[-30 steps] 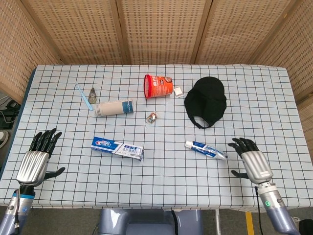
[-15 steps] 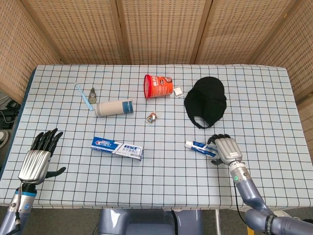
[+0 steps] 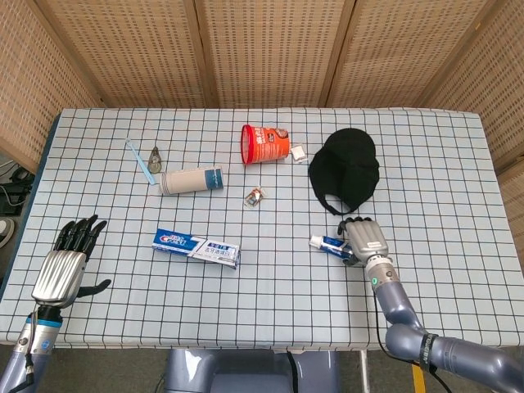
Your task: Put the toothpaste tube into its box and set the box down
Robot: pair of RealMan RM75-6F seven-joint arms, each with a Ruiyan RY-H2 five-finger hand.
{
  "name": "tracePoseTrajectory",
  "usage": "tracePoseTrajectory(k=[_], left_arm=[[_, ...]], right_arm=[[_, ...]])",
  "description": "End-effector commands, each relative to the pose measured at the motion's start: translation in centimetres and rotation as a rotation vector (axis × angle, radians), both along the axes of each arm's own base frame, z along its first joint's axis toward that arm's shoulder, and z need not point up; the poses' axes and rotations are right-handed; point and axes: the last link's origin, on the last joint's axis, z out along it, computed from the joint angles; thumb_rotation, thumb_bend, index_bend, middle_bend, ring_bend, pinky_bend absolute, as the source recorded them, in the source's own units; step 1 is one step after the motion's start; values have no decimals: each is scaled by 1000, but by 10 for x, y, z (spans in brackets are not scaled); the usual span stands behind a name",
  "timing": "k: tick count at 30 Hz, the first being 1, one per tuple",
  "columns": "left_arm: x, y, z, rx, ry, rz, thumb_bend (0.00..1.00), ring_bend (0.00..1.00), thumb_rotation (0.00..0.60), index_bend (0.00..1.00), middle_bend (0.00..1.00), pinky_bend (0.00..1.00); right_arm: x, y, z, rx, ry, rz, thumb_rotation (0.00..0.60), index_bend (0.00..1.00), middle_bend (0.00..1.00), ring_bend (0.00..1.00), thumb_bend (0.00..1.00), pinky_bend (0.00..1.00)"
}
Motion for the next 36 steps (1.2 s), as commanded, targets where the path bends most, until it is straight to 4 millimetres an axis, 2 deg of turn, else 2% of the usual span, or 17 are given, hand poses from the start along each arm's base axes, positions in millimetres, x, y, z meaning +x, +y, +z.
tracePoseTrajectory(k=[1,11,16,23,33,36], left_arm=[[0,0,0,-1,1,2,0,0,600,0,0,0],[-1,3,0,-2,0,9,0,0,600,0,0,0],[-1,3,1,-2,-2,7,0,0,600,0,0,0],[-1,3,-1,-9,2,7,0,0,600,0,0,0],[5,9,-8,-44,11,-21,0,0,600,0,0,0],[32,34,-20,-107,93,-161,0,0,600,0,0,0]], right_arm=[[-1,-4,-3,2,21,-20,600,412,373,280,249,292],[-11,-3,-2,38,86,-80,600,482,444,347,311,335],[-18,1,-2,42,93,-80,600,588,556,471,418,454],[-22,4,3,27,89,-47,600,650,630,553,522,535],[-15,14,33,-13,47,41,600,660,632,557,575,537],[-9,21,51,-15,-6,39,600,661,633,558,606,537]])
